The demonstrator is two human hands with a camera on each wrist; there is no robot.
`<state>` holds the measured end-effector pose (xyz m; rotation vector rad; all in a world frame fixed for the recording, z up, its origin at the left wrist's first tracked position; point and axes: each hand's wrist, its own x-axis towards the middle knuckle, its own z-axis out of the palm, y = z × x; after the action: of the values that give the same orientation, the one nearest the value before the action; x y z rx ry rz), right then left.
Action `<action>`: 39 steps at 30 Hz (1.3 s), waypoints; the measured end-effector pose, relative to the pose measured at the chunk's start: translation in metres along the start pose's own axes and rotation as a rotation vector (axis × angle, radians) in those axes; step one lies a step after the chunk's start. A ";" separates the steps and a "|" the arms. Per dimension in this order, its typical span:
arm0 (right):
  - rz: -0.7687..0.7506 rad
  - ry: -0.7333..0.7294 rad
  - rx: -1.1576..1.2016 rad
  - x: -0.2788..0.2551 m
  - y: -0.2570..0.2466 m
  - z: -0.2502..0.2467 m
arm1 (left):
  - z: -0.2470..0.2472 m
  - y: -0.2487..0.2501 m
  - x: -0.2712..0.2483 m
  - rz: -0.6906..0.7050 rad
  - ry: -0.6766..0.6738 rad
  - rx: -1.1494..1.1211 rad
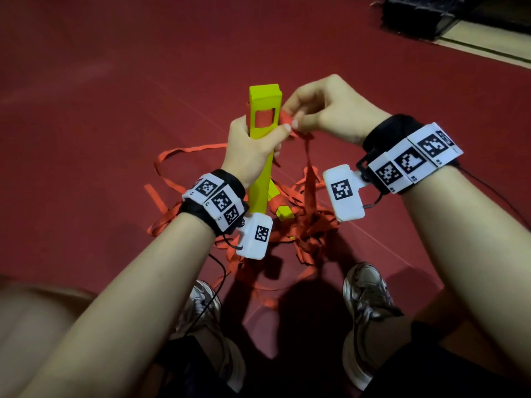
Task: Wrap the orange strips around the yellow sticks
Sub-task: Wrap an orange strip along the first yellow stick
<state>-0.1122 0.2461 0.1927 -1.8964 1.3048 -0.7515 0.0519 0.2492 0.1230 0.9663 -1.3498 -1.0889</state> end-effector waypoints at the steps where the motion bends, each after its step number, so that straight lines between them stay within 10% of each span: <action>1: 0.017 -0.050 0.022 -0.001 0.002 -0.001 | -0.002 -0.001 0.002 -0.008 0.008 -0.014; 9: 0.027 -0.036 -0.417 -0.007 -0.016 -0.004 | 0.003 -0.005 0.004 0.024 0.049 0.018; 18: -0.037 0.111 -0.173 -0.014 -0.020 0.005 | 0.006 -0.011 0.005 0.082 -0.042 0.190; 27: 0.081 0.106 -0.115 -0.014 -0.015 -0.012 | 0.009 -0.014 0.003 0.113 0.116 0.310; 39: -0.136 0.297 -0.213 -0.005 -0.017 0.044 | 0.023 -0.013 -0.008 0.148 0.336 0.388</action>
<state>-0.0701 0.2652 0.1801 -2.1189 1.4969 -1.0304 0.0289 0.2554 0.1090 1.2461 -1.3487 -0.5290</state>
